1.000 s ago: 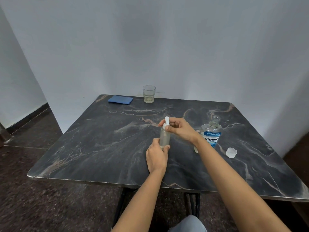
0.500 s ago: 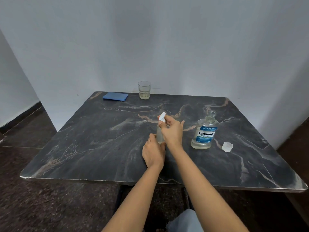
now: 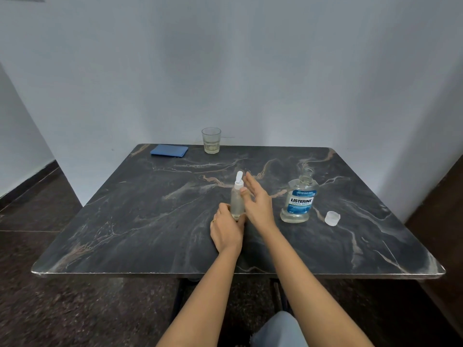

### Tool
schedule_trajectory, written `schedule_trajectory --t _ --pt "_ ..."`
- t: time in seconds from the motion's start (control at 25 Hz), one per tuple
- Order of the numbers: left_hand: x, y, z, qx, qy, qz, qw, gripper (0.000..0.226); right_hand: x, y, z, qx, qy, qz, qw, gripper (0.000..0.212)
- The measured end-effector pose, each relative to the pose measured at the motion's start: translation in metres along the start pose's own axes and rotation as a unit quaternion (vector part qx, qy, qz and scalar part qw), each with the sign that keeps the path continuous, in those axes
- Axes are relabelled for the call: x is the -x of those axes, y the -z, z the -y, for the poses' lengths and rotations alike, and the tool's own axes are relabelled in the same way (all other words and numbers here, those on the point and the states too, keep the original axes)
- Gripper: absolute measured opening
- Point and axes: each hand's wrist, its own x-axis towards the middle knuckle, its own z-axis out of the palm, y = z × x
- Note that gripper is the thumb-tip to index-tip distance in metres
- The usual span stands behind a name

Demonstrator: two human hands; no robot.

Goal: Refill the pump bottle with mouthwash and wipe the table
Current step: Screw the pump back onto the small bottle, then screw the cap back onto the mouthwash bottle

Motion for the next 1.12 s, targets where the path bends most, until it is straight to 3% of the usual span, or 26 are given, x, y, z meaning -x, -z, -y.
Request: schedule_trajectory --t 0.08,0.2,0.28,0.36,0.44,0.56,0.64,0.76,0.92,1.0,1.12 --pt "-0.001 -0.001 0.003 0.016 -0.007 0.007 1.0 0.037 0.024 0.015 -0.003 0.051 0.041 -0.015 0.998 0.044" --pt "-0.001 0.001 0.006 0.076 0.001 0.027 0.997 0.062 0.064 0.049 -0.021 0.131 0.132 -0.126 0.974 0.031" --pt "0.004 0.004 0.006 0.141 0.02 0.003 0.99 0.077 0.073 0.082 -0.037 0.171 0.123 -0.223 0.952 0.034" --pt "0.019 0.005 0.0 0.183 0.008 -0.06 0.981 0.069 0.071 0.119 -0.048 0.242 0.053 -0.271 0.93 0.038" --pt "0.037 0.001 -0.013 0.192 -0.032 -0.102 0.975 0.056 0.059 0.152 -0.058 0.333 -0.055 -0.236 0.911 0.047" --pt "0.056 -0.012 -0.035 0.223 -0.073 -0.04 0.971 0.047 0.038 0.18 -0.074 0.396 -0.14 -0.106 0.901 0.054" --pt "0.061 -0.02 -0.046 0.241 -0.075 0.025 0.967 0.048 0.031 0.185 -0.084 0.397 -0.133 -0.046 0.907 0.047" --pt "0.06 -0.029 -0.059 0.233 -0.082 0.098 0.964 0.059 0.034 0.19 -0.087 0.378 -0.121 -0.032 0.917 0.033" --pt "0.037 -0.031 -0.086 0.223 -0.096 0.143 0.959 0.076 0.037 0.197 -0.057 0.252 -0.065 -0.104 0.96 0.035" --pt "0.023 -0.03 -0.104 0.231 -0.088 0.171 0.954 0.081 0.028 0.205 -0.028 0.227 -0.031 -0.138 0.964 0.036" --pt "0.011 -0.035 -0.118 0.239 -0.056 0.236 0.94 0.061 0.008 0.216 0.019 0.29 0.034 -0.078 0.953 0.034"
